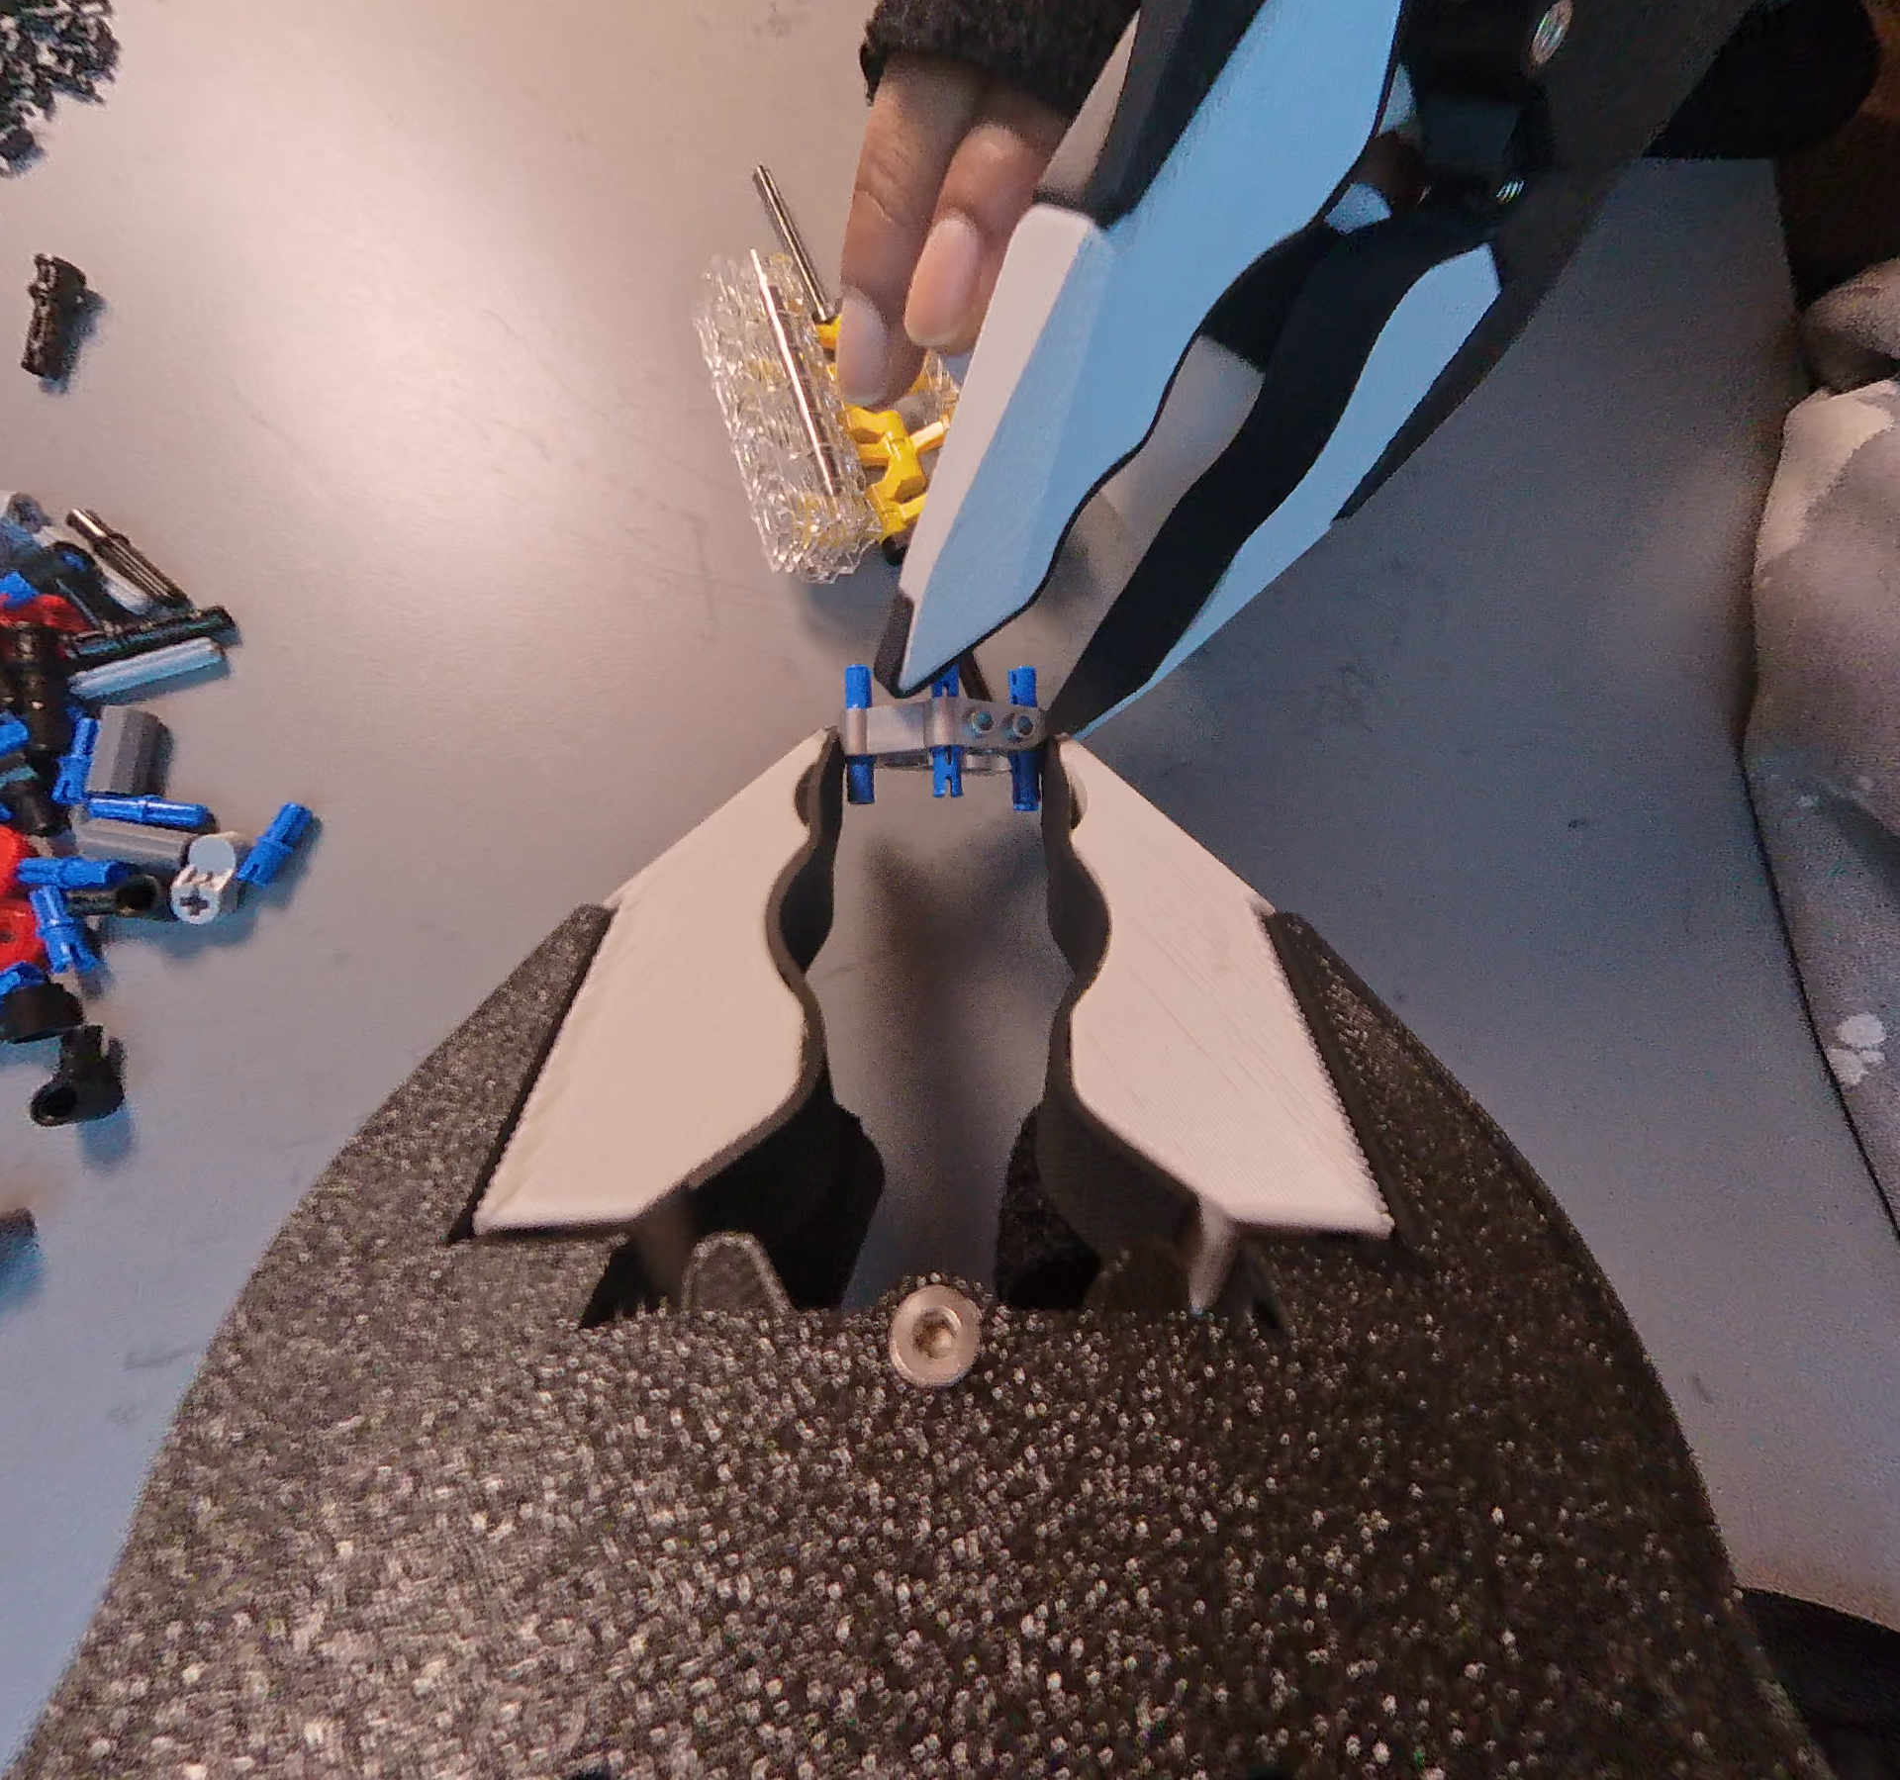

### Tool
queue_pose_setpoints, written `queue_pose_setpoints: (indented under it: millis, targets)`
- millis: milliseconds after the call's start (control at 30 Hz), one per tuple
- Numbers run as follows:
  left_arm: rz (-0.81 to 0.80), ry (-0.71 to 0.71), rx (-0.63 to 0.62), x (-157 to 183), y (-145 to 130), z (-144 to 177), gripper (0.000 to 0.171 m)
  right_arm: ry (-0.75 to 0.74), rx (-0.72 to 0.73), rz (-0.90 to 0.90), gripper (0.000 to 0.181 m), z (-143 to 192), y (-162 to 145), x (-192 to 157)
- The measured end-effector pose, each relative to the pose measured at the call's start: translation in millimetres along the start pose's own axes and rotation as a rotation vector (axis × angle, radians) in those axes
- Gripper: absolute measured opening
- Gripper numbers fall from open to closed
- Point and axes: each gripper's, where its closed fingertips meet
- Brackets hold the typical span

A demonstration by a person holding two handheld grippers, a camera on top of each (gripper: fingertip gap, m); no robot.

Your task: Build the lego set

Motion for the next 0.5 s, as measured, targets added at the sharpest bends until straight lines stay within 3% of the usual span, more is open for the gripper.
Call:
queue_pose_setpoints:
  millis: [133,267,500]
  targets:
    - [0.043,-0.02,-0.02,-2,-7,-1,0.037,0.04,0.107,-0.138,0.038,13,8,14]
    - [0.066,-0.019,-0.043,-4,-13,-2,0.037,0.063,0.156,-0.241,0.038,36,-5,32]
    - [0.077,-0.034,-0.043,-3,-15,-3,0.037,0.212,0.09,-0.33,0.044,65,-46,17]
Point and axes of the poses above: each gripper's, where its closed fingertips meet, z back along the fingers, y out of its top, x = y × z across the jaws, and after that the axes turned 6 degrees about z, right-handed
